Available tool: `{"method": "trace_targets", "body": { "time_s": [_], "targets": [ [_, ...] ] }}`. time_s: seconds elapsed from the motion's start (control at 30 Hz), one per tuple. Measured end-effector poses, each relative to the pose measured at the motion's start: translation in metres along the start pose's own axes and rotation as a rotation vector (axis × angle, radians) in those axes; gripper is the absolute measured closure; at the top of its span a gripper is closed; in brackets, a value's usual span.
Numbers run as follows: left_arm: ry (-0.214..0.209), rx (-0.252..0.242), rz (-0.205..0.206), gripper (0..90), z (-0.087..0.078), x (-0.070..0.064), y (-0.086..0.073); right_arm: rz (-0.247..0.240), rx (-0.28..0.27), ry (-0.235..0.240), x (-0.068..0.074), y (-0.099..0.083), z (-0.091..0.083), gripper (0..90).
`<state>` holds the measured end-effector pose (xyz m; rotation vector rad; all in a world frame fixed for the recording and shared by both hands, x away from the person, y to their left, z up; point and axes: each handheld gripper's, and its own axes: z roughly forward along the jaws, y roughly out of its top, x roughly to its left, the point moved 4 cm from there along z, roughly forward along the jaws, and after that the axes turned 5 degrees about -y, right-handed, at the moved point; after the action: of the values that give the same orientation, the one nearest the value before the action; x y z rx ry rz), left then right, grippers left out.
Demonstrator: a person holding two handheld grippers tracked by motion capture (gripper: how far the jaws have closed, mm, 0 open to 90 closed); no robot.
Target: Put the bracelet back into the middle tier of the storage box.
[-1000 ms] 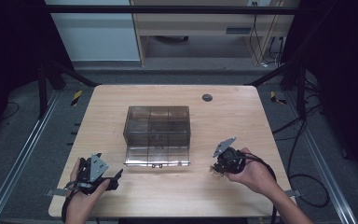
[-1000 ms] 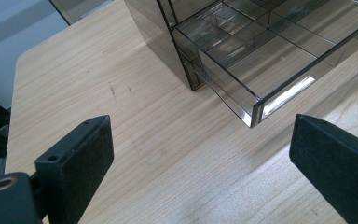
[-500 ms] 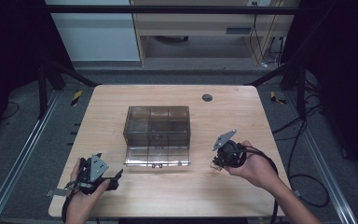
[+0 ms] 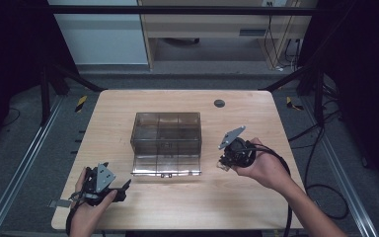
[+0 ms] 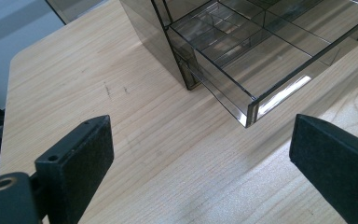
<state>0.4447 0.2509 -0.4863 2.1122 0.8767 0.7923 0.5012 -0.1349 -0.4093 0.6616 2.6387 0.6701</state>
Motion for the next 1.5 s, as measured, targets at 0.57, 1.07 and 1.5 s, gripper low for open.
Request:
{"method": "trace_targets", "body": {
  "time_s": [0.57,1.07,1.5],
  "targets": [
    [-0.004,0.018,-0.017,6.2,0.001,0.000,-0.002,-0.017,-0.084,0.000,-0.009,0.055,-0.008,83.8],
    [-0.012,0.015,-0.029,6.2,0.002,0.002,-0.003,-0.010,-0.104,0.010,-0.008,0.079,-0.002,83.8],
    [-0.012,0.012,-0.037,6.2,0.002,0.004,-0.004,-0.030,-0.120,0.042,0.005,0.105,0.017,83.8]
  ]
}}
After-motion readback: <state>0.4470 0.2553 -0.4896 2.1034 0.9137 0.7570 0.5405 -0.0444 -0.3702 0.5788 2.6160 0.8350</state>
